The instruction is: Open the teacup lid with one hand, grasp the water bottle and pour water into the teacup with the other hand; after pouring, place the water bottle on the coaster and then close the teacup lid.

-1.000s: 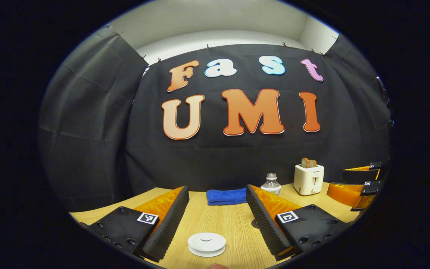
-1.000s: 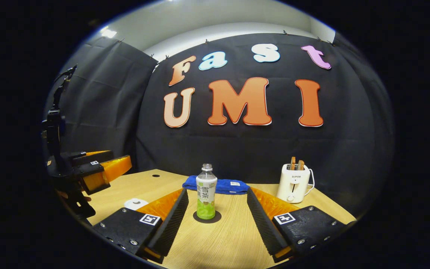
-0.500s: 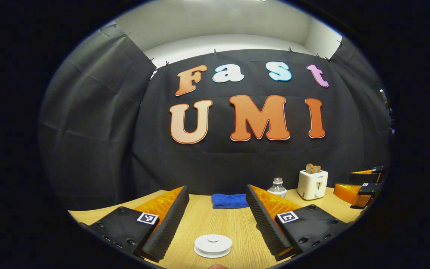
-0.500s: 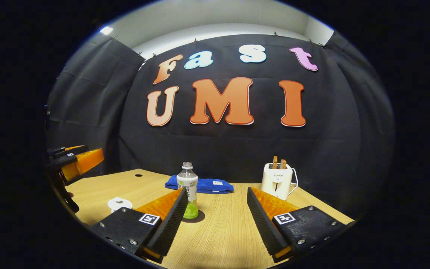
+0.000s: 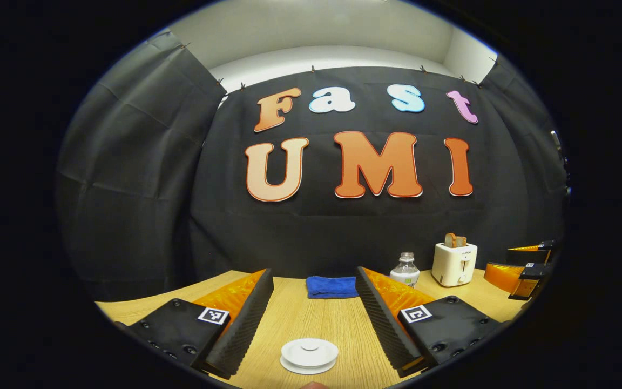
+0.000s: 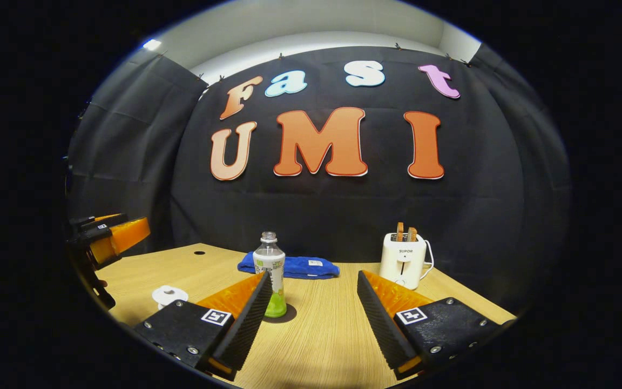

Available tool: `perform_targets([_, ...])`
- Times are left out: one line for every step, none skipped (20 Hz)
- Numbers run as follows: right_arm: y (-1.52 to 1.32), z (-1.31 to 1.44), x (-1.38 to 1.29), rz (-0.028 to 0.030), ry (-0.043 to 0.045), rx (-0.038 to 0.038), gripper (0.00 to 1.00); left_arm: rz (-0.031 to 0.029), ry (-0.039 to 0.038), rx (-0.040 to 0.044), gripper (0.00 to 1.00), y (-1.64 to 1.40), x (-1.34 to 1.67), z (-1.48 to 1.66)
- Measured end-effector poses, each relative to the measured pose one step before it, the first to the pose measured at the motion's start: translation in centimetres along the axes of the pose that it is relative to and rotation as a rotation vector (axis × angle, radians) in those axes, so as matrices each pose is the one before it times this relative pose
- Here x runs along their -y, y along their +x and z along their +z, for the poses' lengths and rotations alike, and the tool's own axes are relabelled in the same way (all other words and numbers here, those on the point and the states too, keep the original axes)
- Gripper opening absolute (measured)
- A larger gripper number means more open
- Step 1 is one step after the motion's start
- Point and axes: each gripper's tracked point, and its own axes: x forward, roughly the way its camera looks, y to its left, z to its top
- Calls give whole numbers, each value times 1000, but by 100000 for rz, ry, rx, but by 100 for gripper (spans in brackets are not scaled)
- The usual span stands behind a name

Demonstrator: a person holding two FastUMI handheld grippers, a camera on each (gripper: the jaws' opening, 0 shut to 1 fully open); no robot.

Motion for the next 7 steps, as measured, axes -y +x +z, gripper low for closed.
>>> perform_targets([78, -71, 69, -75, -259, -242, 95, -389, 303, -332, 99, 111, 29, -135])
perform_targets([39, -48, 32, 104, -230, -118, 95, 158, 411, -245, 99, 96, -179, -79])
perform_targets([-32, -25, 82, -243, -203, -211, 95, 106, 378, -187, 99, 121, -85, -119])
perform_targets([176, -162, 52, -68, 82, -131, 95, -294, 169, -149, 95, 51, 49, -66])
perform_targets([51, -105, -40, 172, 77, -236, 95, -900, -493, -288, 99, 127, 220, -144])
perform_targets([35, -25, 47, -25, 135, -162, 95, -1800, -736, -848, 100, 69, 456, -342])
perform_targets([-1, 40, -8, 109, 182, -135, 95, -1470, -27, -271, 95, -20, 238, -276])
